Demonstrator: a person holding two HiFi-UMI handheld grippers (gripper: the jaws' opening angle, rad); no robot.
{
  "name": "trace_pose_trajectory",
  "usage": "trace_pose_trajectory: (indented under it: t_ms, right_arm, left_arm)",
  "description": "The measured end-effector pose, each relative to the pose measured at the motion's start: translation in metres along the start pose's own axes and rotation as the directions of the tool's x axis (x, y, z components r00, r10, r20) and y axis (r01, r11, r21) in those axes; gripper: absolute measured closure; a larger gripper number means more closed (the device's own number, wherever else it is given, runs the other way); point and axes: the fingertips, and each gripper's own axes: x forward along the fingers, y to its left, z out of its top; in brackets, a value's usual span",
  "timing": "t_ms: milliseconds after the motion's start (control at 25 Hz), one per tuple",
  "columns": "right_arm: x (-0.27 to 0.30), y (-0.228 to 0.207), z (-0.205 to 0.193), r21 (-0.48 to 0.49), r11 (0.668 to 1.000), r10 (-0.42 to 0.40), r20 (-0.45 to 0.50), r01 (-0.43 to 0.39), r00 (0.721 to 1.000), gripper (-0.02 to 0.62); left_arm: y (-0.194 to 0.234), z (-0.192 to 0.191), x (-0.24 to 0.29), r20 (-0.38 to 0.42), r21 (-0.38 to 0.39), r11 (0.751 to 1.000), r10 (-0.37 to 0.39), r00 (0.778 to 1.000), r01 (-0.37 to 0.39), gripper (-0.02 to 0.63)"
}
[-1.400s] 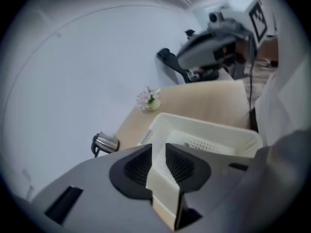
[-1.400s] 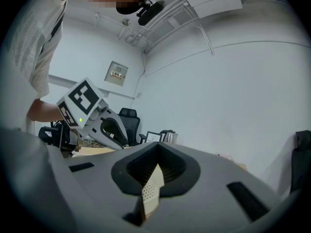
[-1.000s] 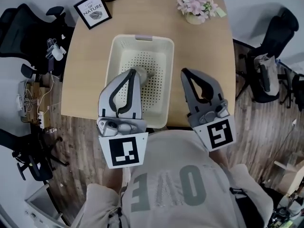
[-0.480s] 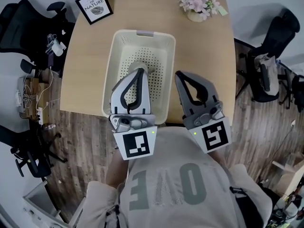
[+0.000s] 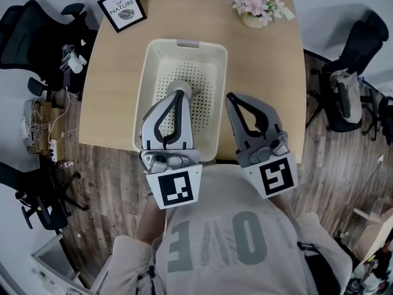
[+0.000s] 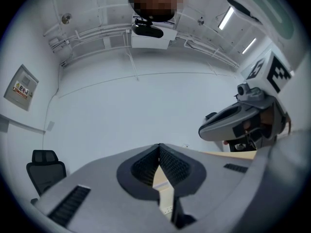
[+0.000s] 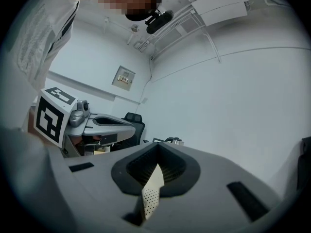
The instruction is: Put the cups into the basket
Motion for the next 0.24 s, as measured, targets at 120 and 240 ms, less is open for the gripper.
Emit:
trace_pose_trajectory:
  t_ms: [120,240]
  right_arm:
    - [0.0001,-0.0012,-0.0008,-0.006,1.000,-0.002,-0.005,0.002,1.000,0.604]
    - [0.0000,-0.0026,-0.0018,-0.011,1.000,-0.003,-0.007,0.003,1.000,0.604]
  left_arm:
    - [0.0018,0.0019,0.0002,0.005,0.007,1.000,0.007,1.000,-0.007,0.597]
    - [0.0024,0.0011,0.0001,0.001,0.011,1.000,0.013,1.000,-0.013,0.597]
